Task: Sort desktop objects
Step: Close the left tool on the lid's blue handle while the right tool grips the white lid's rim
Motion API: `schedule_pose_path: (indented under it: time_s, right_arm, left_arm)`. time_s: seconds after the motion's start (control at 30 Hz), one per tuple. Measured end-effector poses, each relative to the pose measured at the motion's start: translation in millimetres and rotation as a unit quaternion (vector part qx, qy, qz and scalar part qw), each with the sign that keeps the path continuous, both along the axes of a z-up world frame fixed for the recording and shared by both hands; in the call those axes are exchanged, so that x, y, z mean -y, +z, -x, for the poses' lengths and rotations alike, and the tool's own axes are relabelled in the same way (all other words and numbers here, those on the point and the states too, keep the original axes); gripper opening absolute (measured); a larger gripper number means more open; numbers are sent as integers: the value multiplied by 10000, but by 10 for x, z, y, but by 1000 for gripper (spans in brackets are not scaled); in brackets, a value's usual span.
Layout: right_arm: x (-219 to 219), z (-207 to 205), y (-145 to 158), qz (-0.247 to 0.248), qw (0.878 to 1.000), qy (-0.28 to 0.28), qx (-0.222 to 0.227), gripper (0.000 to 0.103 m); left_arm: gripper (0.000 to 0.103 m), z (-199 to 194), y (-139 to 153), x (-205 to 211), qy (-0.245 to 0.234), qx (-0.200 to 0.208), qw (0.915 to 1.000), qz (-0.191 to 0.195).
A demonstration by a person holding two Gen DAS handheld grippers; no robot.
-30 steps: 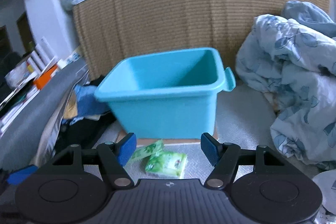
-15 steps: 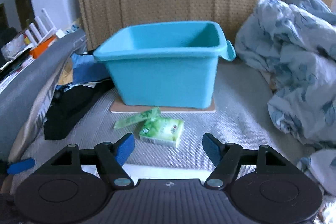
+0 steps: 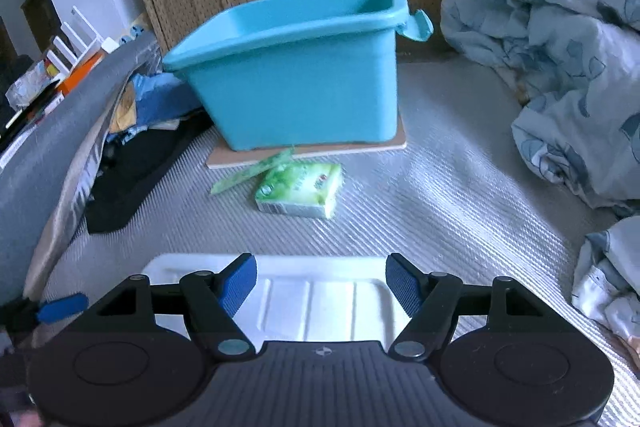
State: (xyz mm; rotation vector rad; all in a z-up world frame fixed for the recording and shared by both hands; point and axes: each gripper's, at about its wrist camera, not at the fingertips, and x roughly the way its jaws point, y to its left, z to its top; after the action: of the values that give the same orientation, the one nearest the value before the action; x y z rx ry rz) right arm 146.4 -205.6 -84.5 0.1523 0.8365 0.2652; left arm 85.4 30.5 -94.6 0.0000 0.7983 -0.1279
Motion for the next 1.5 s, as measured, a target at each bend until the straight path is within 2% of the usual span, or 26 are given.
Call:
schedule_pose_path:
  time_s: [0.17, 0.37, 0.63, 0.8, 0.87, 1.0, 1.17, 1.37, 1.5]
  right_arm:
    - [5, 38, -97, 290, 9987, 355, -222, 75]
    - [14, 86, -263, 560, 9945, 674, -571, 75]
    - [98, 205, -359, 553, 9911, 902, -804, 75]
    - [97, 267, -367, 626, 9902, 938, -825, 75]
    - [91, 254, -367, 683, 9905, 915, -772, 75]
    - [89, 271, -379, 702, 9907, 924, -717, 76]
    - [97, 281, -371, 622, 9905, 995, -720, 76]
    - [132, 296, -375, 936, 9906, 802, -586, 76]
    - [110, 298, -438, 978, 9889, 897, -675, 76]
  left_arm:
    - [79, -6, -38, 67, -87, -153, 9998, -1]
    - [80, 22, -59, 46, -65, -465, 9987, 198]
    - [84, 23, -95, 83, -190, -618, 9975, 300]
    - [84, -37, -149, 122, -44, -749, 9954, 588]
    - [89, -45, -157, 176, -164, -734, 9958, 520]
    - [90, -15, -185, 229, -386, -722, 9964, 208]
    - [93, -47, -208, 182, -281, -743, 9962, 351]
    - [94, -57, -219, 215, -350, -728, 9965, 214]
    - [94, -80, -229, 197, -339, -742, 9966, 70]
